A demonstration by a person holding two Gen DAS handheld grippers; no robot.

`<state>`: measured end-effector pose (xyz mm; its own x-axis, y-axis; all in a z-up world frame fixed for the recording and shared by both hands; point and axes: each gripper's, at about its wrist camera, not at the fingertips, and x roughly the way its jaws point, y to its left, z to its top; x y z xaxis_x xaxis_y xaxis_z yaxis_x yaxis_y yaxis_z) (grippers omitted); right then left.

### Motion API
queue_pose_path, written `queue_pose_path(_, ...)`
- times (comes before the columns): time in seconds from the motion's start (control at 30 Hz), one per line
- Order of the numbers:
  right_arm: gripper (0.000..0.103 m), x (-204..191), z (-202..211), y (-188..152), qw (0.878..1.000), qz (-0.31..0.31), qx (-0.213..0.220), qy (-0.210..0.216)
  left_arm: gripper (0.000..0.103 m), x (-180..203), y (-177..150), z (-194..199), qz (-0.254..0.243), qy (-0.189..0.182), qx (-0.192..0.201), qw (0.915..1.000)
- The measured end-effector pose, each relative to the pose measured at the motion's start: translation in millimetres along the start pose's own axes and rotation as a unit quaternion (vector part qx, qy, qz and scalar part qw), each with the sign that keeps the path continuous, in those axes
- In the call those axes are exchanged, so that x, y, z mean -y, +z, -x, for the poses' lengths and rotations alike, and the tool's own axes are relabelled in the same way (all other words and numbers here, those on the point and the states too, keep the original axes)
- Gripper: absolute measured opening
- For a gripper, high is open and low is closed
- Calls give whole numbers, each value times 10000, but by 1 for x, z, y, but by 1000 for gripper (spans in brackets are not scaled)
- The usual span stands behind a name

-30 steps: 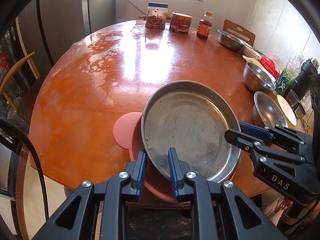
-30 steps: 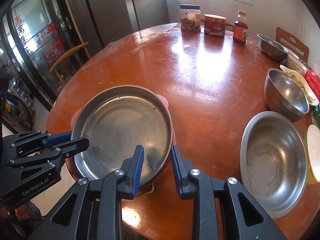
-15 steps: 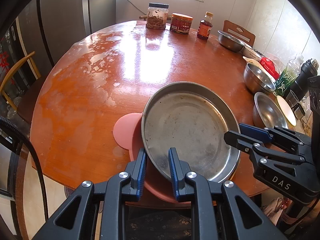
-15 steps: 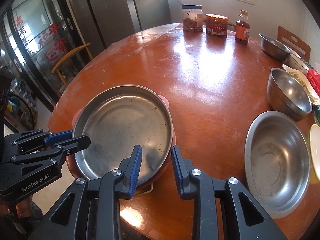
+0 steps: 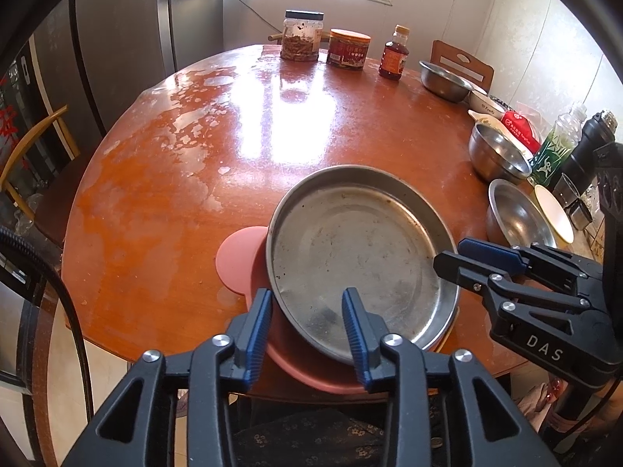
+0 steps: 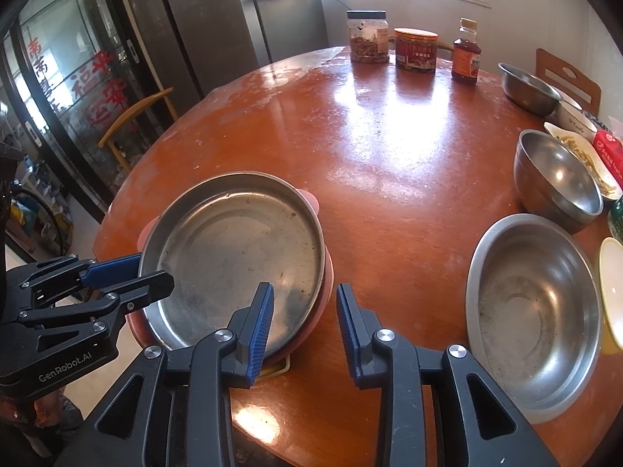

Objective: Organize plates and bowls
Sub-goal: 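Lower the steel tray onto the pink plate and open the left tool, then move both tools to the rim of the large steel basin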

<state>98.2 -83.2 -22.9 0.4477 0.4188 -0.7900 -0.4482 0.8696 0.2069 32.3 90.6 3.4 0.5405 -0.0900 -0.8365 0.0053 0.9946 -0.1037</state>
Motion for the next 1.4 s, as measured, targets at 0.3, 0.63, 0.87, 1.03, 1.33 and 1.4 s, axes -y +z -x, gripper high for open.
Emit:
queue_pose_path(0.3,36,3,7,-2,9999,-54,85,26,49,5,2,16,-65,-2,312,9995)
queue_pose_path(0.63,46,10,24,-3,9991,-230,358,64,56,8,4,31,-108,-9,571,9983)
queue_pose_path(0.87,51,18,39,-5,9975,-379,590,74,57,19,5,41,-225,-59,720,9971)
queue_pose_path(1.03,52,26,56,-8,9959,-476,770,0,57,31,9,46,-312,-120,776,9964)
queue_pose_path(1.33,59,51,91,-18,9903,-779,1137,-171,57,67,17,49,-650,-304,806,9942)
queue_pose_path(1.4,60,58,100,-22,9886,-852,1224,-201,57,77,19,50,-738,-356,821,9933)
